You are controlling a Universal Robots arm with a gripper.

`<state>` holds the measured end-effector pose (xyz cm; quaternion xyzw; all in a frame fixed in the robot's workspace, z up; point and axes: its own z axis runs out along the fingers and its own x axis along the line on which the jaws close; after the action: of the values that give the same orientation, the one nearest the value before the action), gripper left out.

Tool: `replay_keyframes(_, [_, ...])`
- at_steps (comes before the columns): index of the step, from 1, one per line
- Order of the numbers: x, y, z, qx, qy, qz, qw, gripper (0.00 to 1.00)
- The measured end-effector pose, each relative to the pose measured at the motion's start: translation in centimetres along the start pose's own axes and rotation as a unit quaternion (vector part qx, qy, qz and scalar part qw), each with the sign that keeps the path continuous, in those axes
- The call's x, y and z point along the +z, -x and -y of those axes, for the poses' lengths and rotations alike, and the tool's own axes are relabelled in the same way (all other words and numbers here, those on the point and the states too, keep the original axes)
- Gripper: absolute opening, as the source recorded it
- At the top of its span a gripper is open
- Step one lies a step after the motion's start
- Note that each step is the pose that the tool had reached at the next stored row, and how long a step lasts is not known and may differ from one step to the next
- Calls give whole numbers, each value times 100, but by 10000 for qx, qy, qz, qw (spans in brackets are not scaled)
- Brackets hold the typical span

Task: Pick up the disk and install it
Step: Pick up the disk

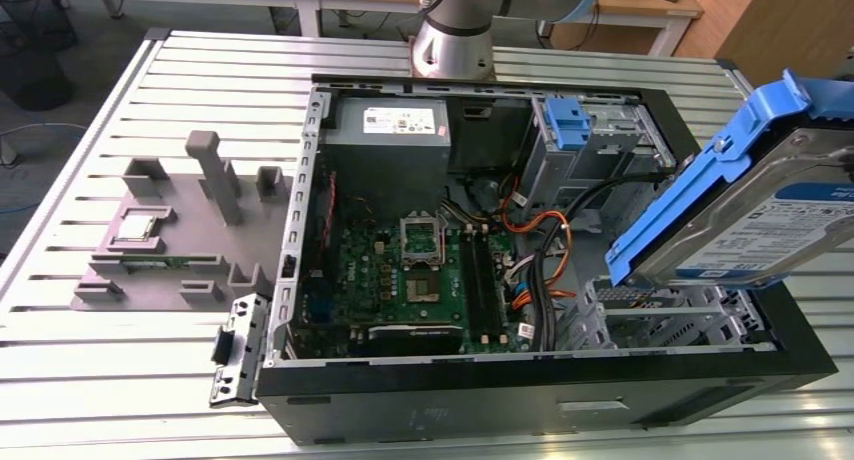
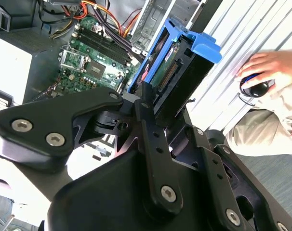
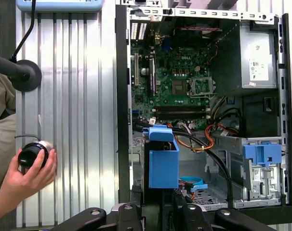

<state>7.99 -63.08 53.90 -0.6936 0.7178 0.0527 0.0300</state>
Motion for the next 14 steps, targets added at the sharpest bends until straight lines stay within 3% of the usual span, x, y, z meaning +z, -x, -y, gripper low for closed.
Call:
replay_keyframes(7, [24,-3,7,1,0,0,10000,35])
replay_keyframes(10, [26,0,56,0,2,0,10000,35])
replay_keyframes(14, [39,-1,58,1,2,-1,10000,35])
